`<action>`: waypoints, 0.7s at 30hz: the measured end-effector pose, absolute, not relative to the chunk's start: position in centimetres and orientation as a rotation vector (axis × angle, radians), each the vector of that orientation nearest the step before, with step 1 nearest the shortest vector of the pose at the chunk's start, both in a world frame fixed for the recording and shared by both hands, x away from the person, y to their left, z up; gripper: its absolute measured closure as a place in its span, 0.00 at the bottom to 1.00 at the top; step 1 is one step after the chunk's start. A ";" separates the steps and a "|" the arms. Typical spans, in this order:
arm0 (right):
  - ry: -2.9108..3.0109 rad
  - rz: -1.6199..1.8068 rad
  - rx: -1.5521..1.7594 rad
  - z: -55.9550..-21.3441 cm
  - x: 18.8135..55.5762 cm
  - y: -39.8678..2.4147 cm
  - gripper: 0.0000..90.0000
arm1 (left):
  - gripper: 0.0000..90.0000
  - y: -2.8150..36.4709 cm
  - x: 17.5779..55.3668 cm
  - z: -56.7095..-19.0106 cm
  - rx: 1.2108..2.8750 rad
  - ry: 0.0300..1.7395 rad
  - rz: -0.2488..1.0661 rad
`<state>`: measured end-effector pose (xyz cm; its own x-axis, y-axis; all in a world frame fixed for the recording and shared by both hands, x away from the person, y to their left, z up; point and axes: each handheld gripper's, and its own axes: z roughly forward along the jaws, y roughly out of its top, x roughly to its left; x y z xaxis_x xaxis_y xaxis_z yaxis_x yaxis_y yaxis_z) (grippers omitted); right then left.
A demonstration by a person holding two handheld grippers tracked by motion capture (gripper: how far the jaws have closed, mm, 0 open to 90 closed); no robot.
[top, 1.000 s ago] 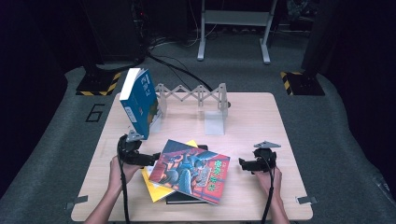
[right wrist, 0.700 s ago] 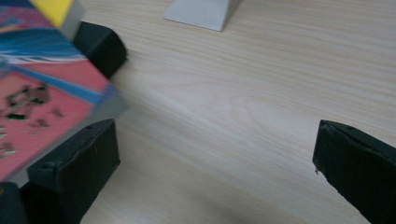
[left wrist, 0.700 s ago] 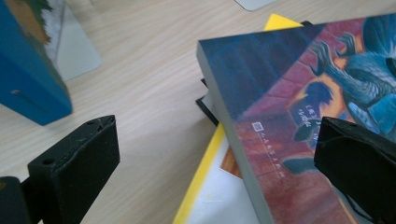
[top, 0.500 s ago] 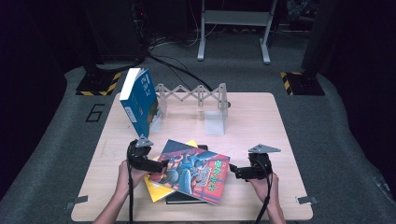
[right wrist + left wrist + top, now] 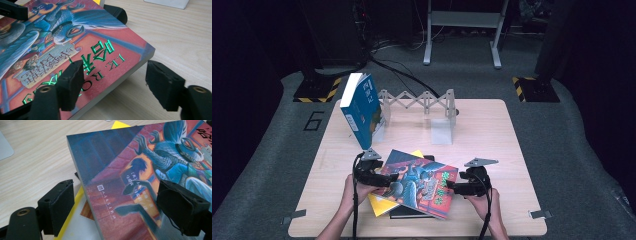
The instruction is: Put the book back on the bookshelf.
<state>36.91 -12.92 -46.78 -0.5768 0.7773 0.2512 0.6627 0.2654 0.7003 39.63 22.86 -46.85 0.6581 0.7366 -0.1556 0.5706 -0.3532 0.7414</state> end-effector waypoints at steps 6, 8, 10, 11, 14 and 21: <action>2.393 1.205 1.375 -46.7 37.0 -13.0 0.43 | 0.22 22.8 39.7 -46.8 2.069 0.996 0.236; 2.393 1.213 1.384 -46.7 37.1 -13.1 0.44 | 0.22 22.8 39.6 -46.8 2.057 1.011 0.215; 2.389 1.208 1.377 -46.7 37.1 -13.1 0.44 | 0.22 22.8 39.6 -46.8 2.054 1.011 0.216; 2.387 1.209 1.381 -46.7 37.1 -13.0 0.44 | 0.22 22.8 39.6 -46.8 2.056 1.013 0.215; 2.382 1.210 1.384 -46.8 37.1 -13.1 0.45 | 0.22 22.7 39.5 -46.9 2.048 1.022 0.227; 2.368 1.216 1.412 -46.7 37.4 -13.0 0.47 | 0.22 22.9 39.3 -46.8 2.066 1.014 0.228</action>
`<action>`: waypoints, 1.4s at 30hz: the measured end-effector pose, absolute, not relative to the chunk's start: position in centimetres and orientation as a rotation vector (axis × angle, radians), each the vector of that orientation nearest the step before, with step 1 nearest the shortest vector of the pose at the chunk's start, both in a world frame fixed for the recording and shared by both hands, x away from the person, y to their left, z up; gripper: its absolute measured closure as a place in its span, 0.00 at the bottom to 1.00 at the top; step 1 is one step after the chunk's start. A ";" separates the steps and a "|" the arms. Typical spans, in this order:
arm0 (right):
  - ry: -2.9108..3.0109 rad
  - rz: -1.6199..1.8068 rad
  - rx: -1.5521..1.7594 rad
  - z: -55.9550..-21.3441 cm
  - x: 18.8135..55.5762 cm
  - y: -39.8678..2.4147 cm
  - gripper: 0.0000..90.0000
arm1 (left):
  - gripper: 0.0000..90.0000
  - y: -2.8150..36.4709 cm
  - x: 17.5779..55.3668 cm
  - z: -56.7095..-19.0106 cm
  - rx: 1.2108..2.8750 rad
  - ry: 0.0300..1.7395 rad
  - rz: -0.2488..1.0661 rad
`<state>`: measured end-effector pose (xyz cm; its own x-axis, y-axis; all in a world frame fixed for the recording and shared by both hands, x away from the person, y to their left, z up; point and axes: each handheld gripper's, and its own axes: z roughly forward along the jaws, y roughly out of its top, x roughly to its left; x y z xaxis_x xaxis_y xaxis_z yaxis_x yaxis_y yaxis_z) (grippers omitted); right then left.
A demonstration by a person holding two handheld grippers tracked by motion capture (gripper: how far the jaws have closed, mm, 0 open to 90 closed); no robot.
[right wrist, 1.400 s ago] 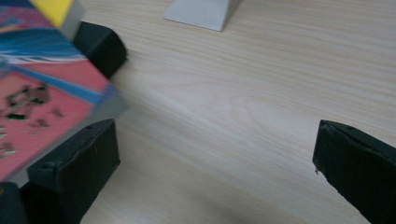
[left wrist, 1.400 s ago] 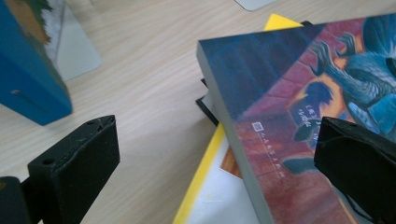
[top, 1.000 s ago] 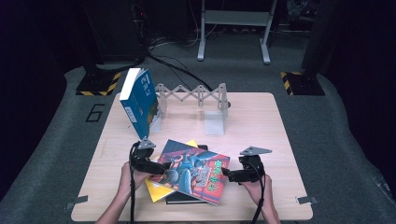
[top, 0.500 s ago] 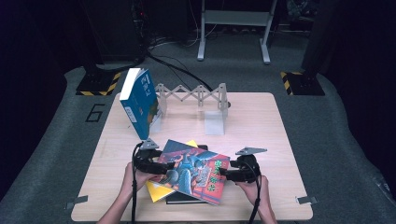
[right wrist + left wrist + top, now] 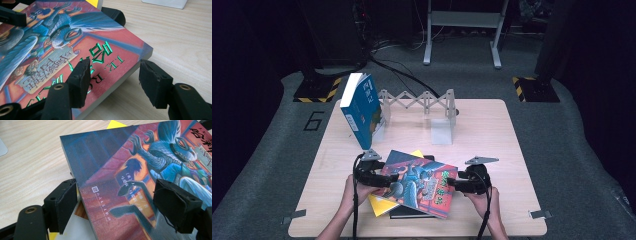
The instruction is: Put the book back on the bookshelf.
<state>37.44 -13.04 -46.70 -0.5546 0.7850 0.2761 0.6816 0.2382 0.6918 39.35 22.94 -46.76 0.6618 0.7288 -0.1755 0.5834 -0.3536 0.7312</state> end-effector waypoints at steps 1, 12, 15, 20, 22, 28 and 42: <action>2.371 1.215 1.407 -46.7 37.6 -13.0 0.47 | 0.22 23.0 39.3 -46.8 2.065 1.013 0.227; 2.360 1.220 1.414 -46.6 38.8 -12.7 0.48 | 0.22 23.2 38.9 -46.7 2.067 1.021 0.236; 2.353 1.215 1.423 -46.5 39.2 -12.6 0.49 | 0.22 23.3 38.7 -46.6 2.075 1.023 0.227; 2.348 1.214 1.427 -46.4 39.9 -12.4 0.49 | 0.22 23.3 38.4 -46.5 2.082 1.029 0.247; 2.347 1.219 1.425 -46.4 40.2 -12.3 0.49 | 0.22 23.3 38.3 -46.5 2.082 1.029 0.251; 2.345 1.231 1.424 -46.4 41.4 -12.0 0.50 | 0.21 23.4 38.2 -46.4 2.101 1.020 0.253; 2.354 1.246 1.432 -46.6 39.9 -12.1 0.48 | 0.11 22.8 39.9 -46.8 2.080 1.050 0.234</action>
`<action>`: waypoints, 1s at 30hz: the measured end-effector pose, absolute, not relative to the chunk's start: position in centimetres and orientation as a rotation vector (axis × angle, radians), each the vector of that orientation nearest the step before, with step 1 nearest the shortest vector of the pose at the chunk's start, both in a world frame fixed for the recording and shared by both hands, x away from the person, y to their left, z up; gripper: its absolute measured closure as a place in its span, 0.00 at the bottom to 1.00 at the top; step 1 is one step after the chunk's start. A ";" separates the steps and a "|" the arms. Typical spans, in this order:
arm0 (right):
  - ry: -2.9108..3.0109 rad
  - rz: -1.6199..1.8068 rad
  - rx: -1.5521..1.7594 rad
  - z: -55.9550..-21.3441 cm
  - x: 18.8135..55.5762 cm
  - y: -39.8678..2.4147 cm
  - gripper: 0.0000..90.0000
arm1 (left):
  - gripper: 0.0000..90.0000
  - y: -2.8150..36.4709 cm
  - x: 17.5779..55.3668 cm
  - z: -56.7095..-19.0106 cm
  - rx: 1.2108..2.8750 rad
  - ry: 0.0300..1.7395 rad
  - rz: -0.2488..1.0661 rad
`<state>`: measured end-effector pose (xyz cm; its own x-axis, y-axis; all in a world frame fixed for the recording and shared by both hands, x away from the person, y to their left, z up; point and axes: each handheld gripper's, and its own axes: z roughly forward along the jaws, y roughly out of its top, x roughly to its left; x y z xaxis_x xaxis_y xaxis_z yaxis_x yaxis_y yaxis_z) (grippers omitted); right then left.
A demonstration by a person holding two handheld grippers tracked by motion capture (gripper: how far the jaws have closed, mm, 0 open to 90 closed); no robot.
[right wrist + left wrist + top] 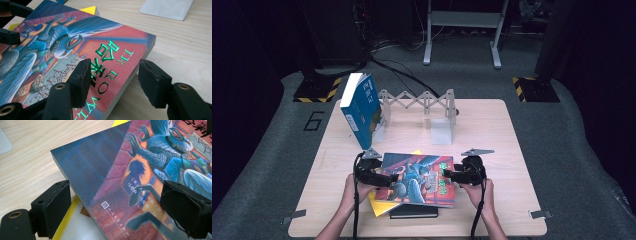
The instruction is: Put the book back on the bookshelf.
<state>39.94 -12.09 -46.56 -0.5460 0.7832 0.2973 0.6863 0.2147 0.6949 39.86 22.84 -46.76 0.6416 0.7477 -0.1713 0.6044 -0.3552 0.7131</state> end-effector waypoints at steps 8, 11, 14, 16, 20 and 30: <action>2.349 1.211 1.419 -46.2 40.3 -11.7 0.52 | 0.14 22.9 39.6 -46.5 2.089 1.040 0.267; 2.353 1.194 1.414 -46.1 40.5 -11.6 0.53 | 0.14 22.9 39.4 -46.5 2.099 1.036 0.274; 2.354 1.194 1.402 -46.2 41.1 -11.5 0.54 | 0.14 22.8 39.2 -46.4 2.105 1.034 0.284; 2.358 1.187 1.400 -46.3 41.4 -11.4 0.54 | 0.14 22.8 38.9 -46.3 2.116 1.027 0.282; 2.360 1.193 1.426 -46.2 41.8 -11.2 0.54 | 0.14 22.9 38.6 -46.3 2.110 1.038 0.285; 2.352 1.217 1.373 -46.4 44.0 -10.4 0.54 | 0.13 23.5 37.8 -46.3 2.102 1.056 0.288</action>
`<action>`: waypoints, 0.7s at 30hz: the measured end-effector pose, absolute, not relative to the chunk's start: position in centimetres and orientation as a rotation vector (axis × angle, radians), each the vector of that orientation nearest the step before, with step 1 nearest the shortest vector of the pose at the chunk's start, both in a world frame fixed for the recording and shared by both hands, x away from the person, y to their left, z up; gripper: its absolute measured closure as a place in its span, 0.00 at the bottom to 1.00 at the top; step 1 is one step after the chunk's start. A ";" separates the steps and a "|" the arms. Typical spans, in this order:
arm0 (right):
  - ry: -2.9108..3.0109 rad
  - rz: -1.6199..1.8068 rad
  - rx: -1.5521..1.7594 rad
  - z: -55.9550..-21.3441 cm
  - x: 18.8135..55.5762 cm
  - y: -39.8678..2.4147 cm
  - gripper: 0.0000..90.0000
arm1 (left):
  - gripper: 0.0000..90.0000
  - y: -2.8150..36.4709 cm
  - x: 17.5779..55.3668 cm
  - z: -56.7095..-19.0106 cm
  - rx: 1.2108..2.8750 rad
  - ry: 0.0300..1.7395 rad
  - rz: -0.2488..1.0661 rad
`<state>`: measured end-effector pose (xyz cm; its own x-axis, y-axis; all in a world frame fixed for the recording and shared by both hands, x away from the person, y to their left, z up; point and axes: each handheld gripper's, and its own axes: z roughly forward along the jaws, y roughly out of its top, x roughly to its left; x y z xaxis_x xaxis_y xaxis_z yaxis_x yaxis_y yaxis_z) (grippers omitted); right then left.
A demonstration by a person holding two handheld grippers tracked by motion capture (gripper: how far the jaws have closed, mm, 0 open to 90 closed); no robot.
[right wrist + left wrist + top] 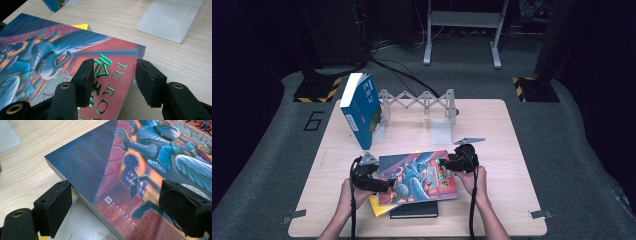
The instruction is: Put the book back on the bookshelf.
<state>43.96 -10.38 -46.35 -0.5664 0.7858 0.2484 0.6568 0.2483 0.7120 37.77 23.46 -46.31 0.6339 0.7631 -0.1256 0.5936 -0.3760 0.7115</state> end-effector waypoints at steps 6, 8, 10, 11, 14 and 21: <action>2.353 1.245 1.405 -46.4 45.0 -10.1 0.52 | 0.13 23.8 37.8 -46.4 2.100 1.049 0.286; 2.359 1.278 1.413 -46.4 44.9 -10.4 0.46 | 0.13 23.9 38.0 -46.5 2.089 1.055 0.278; 2.362 1.281 1.401 -46.5 44.3 -10.5 0.42 | 0.13 24.0 38.3 -46.5 2.090 1.057 0.268; 2.362 1.276 1.395 -46.5 44.0 -10.5 0.39 | 0.13 24.0 38.6 -46.6 2.080 1.064 0.274; 2.373 1.259 1.338 -46.5 42.7 -10.6 0.30 | 0.12 23.8 39.2 -46.4 2.073 1.076 0.300; 2.367 1.260 1.313 -46.3 39.7 -11.8 0.18 | 0.10 23.7 40.4 -45.9 2.093 1.060 0.307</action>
<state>39.66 -11.77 -46.32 -0.6037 0.7583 0.2460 0.6275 0.2617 0.7334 40.43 23.75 -45.92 0.6274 0.7698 -0.1172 0.5883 -0.3700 0.7190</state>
